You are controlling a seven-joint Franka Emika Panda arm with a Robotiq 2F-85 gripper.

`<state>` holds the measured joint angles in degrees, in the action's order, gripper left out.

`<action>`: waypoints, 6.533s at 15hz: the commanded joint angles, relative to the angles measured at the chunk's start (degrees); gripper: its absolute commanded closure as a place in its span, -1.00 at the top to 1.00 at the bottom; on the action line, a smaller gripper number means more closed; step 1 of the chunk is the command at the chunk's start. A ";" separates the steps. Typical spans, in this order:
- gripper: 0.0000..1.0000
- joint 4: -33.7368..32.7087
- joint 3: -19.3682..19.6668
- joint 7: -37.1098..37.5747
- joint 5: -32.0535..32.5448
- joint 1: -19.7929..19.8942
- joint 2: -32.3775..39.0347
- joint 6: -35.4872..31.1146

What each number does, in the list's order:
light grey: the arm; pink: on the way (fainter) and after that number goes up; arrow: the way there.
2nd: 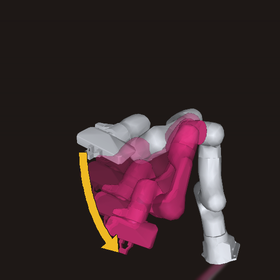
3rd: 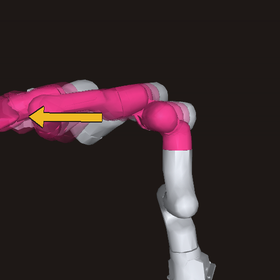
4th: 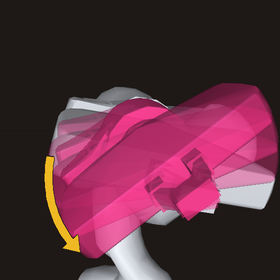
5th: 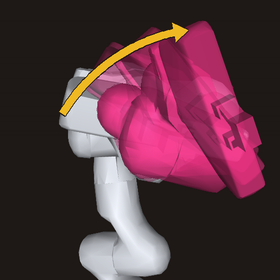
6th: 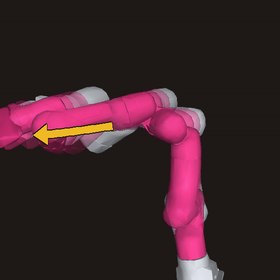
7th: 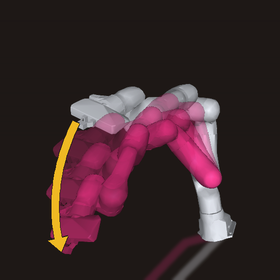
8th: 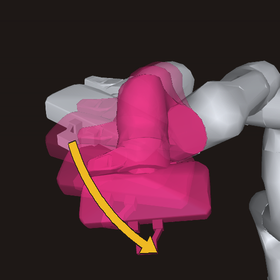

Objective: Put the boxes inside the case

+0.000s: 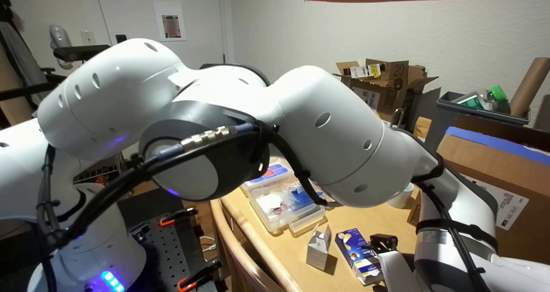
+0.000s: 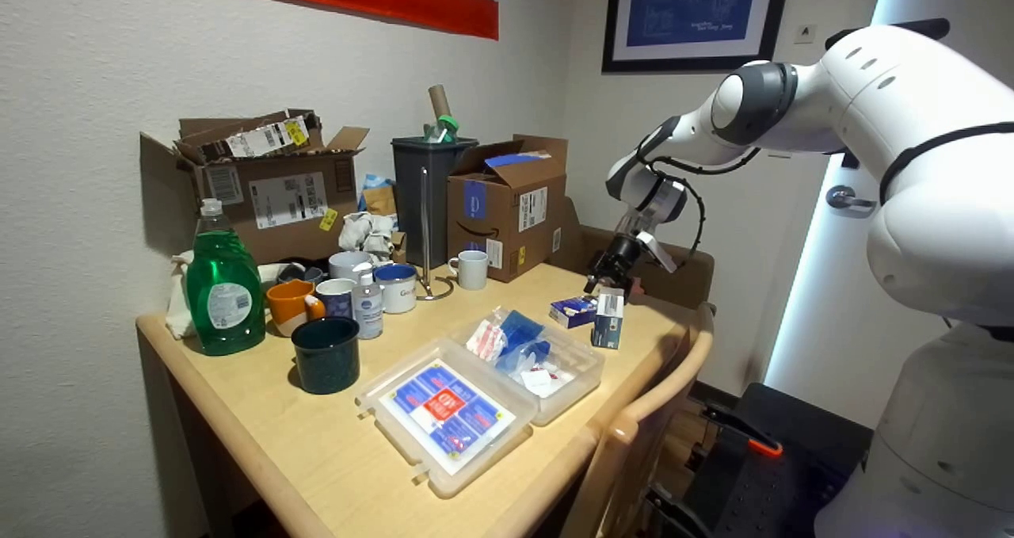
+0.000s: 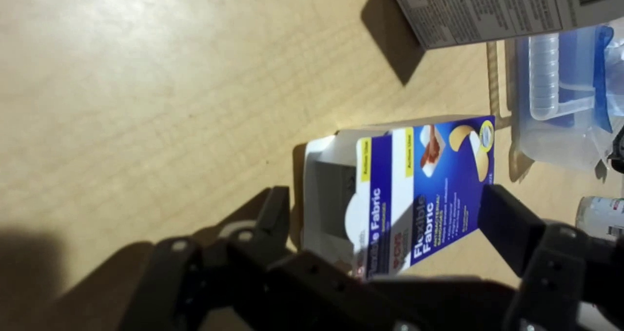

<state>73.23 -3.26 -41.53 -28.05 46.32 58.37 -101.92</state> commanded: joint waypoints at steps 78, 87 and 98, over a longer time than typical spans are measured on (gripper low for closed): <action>1.00 12.64 10.72 31.27 22.77 -28.56 -14.77 -12.09; 0.47 13.28 11.71 37.60 22.80 -29.80 -12.75 -23.53; -0.76 16.51 13.34 40.23 24.81 -30.56 -15.47 -27.00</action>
<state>86.69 9.03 -3.83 -5.05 17.27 45.32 -127.12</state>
